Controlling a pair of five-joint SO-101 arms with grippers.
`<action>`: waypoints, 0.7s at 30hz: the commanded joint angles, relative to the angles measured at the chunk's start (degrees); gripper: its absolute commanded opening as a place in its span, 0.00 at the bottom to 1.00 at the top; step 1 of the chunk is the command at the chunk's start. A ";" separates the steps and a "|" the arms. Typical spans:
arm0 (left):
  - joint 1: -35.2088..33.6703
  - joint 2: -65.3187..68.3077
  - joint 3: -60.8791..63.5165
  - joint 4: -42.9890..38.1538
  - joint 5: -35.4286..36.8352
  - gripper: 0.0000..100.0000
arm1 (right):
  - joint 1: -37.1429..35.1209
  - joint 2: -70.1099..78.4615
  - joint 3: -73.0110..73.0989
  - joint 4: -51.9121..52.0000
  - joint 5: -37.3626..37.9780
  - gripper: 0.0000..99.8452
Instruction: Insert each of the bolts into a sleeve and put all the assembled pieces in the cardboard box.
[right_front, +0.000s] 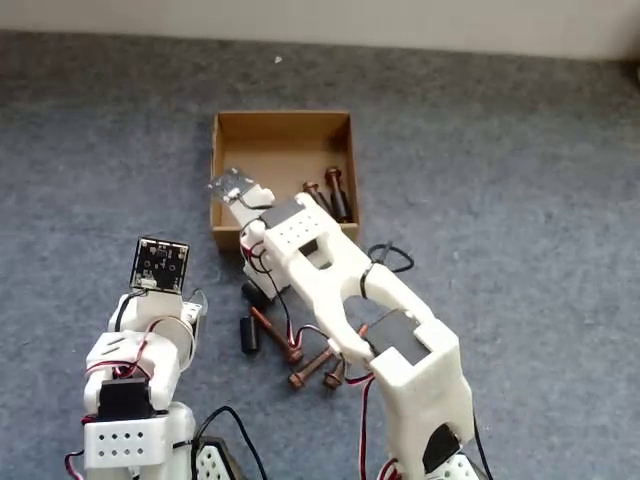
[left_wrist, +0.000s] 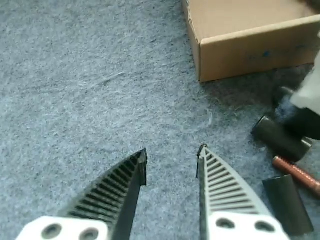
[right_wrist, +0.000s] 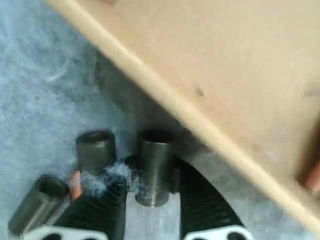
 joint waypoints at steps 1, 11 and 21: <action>-0.84 -0.31 -0.31 -1.05 -0.79 0.19 | 1.89 -9.36 -3.12 5.41 0.35 0.00; -0.84 -0.31 -0.31 -1.05 -0.79 0.19 | 7.78 -38.90 14.37 6.99 0.35 0.00; -0.40 -0.31 -0.84 -1.32 -8.53 0.19 | 20.26 -60.88 41.19 -6.64 -5.19 0.00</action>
